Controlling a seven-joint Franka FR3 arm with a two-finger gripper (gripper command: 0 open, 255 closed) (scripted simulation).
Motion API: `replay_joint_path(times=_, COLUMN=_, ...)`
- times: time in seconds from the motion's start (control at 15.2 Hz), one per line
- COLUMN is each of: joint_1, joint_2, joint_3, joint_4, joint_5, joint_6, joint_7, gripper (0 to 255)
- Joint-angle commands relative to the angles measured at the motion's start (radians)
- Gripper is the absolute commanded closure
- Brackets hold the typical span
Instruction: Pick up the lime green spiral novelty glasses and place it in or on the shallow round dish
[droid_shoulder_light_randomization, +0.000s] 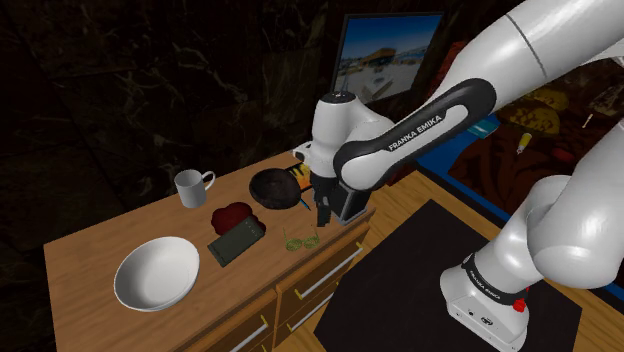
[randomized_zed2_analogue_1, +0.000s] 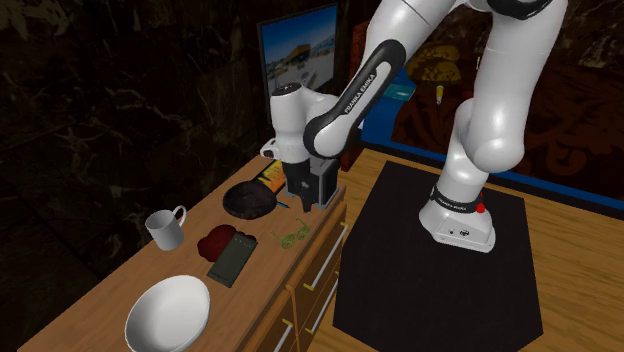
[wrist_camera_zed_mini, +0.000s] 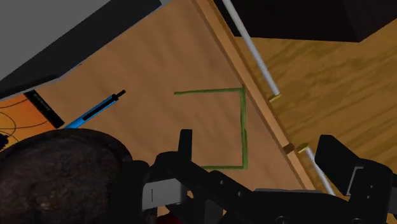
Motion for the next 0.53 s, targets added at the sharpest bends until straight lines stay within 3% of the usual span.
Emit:
replay_joint_path(times=0.0, joint_1=0.016, joint_2=0.076, joint_3=0.01, joint_4=0.024, joint_5=-0.03, joint_6=0.052, joint_7=-0.002, gripper=0)
replay_joint_path(times=0.26, joint_1=0.053, joint_2=0.215, joint_3=0.014, joint_4=0.078, joint_5=-0.099, joint_6=0.132, joint_7=0.0, gripper=0)
replay_joint_path(times=0.46, joint_1=0.061, joint_2=0.254, joint_3=0.004, joint_4=0.079, joint_5=-0.115, joint_6=0.17, joint_7=0.012, gripper=0)
